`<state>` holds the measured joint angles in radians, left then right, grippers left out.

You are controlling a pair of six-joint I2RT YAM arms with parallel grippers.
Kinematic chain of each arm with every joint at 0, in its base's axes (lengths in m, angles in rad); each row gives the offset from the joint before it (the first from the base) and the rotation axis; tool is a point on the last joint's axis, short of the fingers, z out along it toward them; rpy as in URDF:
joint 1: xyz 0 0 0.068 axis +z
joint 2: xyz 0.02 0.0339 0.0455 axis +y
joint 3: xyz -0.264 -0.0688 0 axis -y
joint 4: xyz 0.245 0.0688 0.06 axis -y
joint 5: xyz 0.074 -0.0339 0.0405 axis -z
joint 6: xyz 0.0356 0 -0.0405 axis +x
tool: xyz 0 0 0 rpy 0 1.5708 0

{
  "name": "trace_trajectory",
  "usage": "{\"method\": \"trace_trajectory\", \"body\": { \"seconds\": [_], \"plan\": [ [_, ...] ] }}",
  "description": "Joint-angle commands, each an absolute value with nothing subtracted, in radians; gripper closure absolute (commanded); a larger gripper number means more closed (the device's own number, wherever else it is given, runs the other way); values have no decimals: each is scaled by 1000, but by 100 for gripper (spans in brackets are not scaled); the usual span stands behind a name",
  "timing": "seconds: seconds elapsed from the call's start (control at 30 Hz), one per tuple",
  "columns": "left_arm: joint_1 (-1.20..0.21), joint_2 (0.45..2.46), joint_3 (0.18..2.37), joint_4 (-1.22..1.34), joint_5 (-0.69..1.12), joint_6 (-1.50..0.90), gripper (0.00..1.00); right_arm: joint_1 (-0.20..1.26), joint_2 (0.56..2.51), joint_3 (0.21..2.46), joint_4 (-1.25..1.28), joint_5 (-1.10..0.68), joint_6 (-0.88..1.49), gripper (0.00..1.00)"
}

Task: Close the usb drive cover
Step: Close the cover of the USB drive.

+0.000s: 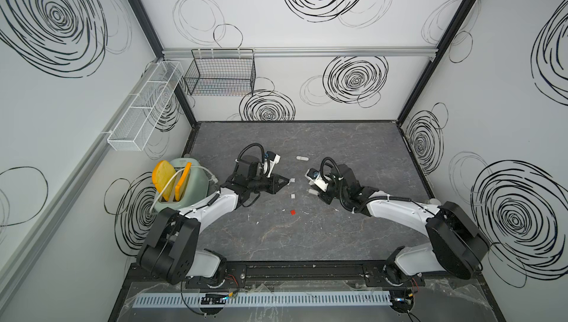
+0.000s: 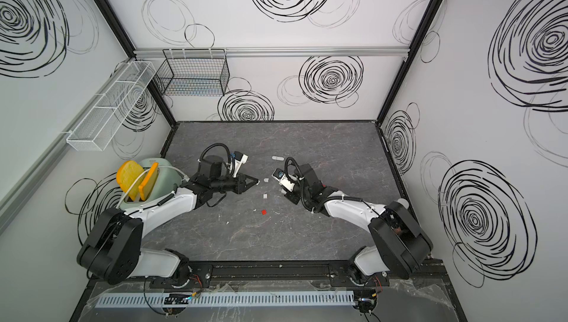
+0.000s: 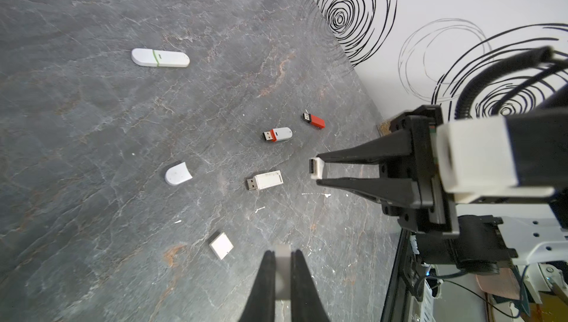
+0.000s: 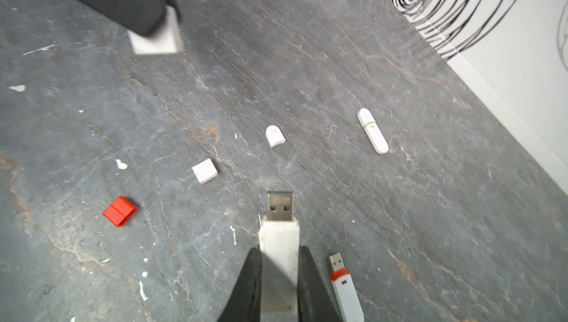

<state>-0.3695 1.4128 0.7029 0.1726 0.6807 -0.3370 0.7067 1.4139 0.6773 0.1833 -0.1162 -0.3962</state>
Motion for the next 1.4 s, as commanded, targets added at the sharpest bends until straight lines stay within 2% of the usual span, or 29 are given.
{"method": "trace_trajectory", "body": {
  "seconds": [0.0, 0.47, 1.37],
  "plan": [
    [-381, 1431, 736, 191, 733, -335, 100, 744, 1379, 637, 295, -134, -480, 96],
    [-406, 1445, 734, 195, 779, -335, 100, 836, 1390, 598, 405, -113, -597, 97],
    [-423, 1453, 735, 197, 795, -353, 100, 862, 1395, 598, 515, -65, -554, 98]
  ]
}}
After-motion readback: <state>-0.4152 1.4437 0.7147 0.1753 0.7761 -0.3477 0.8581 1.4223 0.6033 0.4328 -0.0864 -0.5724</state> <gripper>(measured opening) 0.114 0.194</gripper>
